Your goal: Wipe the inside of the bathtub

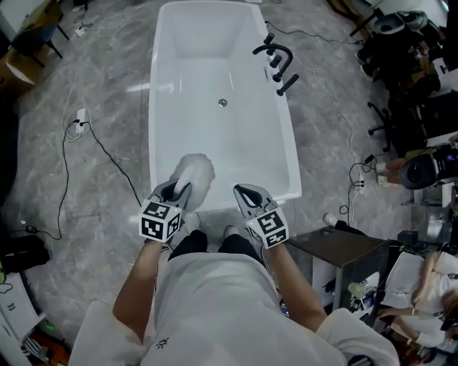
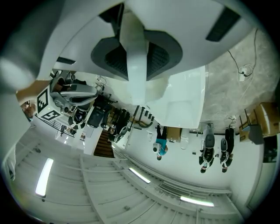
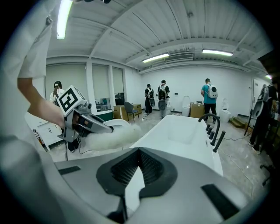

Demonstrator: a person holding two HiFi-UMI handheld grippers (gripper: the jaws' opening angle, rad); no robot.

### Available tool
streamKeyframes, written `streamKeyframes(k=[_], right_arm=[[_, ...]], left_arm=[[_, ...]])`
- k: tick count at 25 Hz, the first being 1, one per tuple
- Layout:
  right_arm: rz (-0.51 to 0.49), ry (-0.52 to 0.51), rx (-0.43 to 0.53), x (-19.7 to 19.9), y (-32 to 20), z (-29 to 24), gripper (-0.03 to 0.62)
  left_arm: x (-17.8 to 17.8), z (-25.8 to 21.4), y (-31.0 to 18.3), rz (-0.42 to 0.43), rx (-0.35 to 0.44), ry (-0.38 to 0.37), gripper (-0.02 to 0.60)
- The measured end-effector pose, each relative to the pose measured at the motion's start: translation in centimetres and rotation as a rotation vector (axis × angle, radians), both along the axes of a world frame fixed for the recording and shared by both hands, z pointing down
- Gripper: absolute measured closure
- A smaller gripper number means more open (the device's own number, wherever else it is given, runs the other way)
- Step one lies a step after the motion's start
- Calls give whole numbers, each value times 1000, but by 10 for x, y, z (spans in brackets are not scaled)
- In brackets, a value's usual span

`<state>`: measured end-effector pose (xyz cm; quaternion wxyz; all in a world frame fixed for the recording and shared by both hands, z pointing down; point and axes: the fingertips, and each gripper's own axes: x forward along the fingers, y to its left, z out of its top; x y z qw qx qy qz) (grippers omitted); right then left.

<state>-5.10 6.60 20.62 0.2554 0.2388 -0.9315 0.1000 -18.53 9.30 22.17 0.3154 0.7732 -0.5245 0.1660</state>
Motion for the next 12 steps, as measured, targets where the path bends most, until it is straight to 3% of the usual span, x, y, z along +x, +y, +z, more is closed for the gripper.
streamKeyframes(k=[12], right_arm=[[-31, -113, 89, 69, 21, -75, 577]], left_arm=[[63, -72, 38, -116, 125, 21, 486]])
